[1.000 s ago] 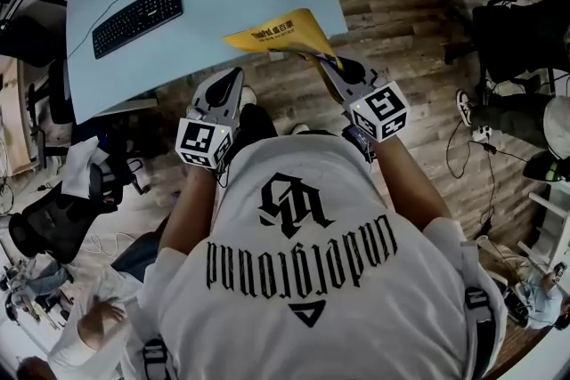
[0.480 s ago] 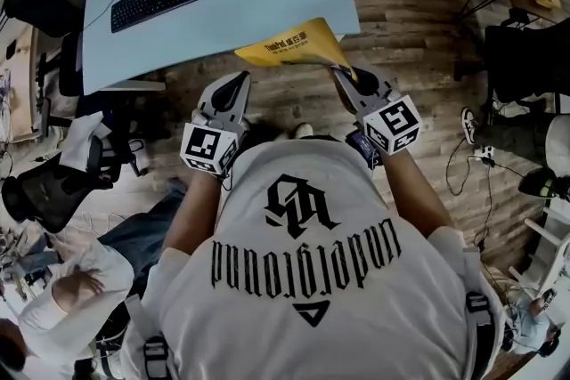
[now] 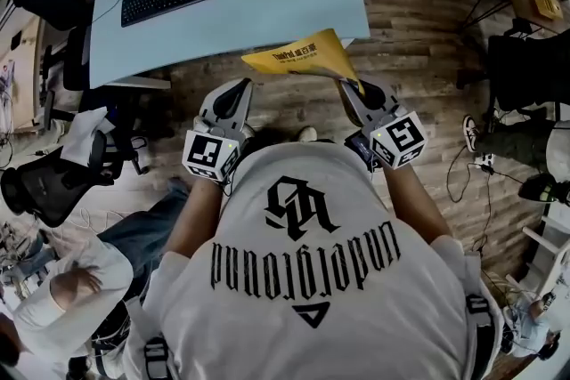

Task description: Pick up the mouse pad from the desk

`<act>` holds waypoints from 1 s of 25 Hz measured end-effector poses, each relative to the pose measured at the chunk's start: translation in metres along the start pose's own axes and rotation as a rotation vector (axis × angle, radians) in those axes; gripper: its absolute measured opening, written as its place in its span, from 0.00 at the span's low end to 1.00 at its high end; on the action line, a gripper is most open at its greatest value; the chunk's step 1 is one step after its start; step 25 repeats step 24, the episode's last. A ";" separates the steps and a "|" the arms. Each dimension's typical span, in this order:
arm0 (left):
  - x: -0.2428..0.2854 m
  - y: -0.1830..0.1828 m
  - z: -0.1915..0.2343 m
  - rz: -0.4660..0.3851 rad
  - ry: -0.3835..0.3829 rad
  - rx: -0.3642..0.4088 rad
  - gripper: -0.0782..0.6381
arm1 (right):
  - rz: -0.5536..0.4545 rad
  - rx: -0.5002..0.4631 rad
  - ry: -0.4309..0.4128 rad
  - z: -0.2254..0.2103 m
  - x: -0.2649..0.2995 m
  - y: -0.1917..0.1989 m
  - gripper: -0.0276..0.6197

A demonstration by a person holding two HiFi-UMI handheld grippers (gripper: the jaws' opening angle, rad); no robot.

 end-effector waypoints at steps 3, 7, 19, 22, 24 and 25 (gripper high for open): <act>-0.009 -0.002 0.003 -0.009 -0.008 -0.001 0.12 | -0.014 -0.016 -0.014 0.010 -0.002 -0.004 0.08; -0.019 -0.004 0.008 -0.008 -0.014 0.003 0.12 | -0.023 -0.017 -0.021 0.019 0.000 -0.007 0.08; -0.030 -0.004 0.013 -0.012 -0.026 -0.004 0.12 | -0.021 -0.033 -0.039 0.032 0.006 -0.008 0.08; -0.029 -0.005 0.010 -0.019 -0.026 -0.007 0.12 | -0.023 -0.031 -0.033 0.030 0.002 -0.007 0.08; -0.029 -0.006 0.008 -0.022 -0.026 -0.008 0.12 | -0.026 -0.033 -0.032 0.029 0.000 -0.008 0.08; -0.029 -0.006 0.008 -0.022 -0.026 -0.008 0.12 | -0.026 -0.033 -0.032 0.029 0.000 -0.008 0.08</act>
Point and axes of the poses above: the fingertips, and each gripper's own axes: x forward along the fingers, z to its left, y out of its underside, the point moved 4 cm from there along -x, backward along the fingers, and after that the axes turned 2 degrees about -z, right-handed, at the moved point
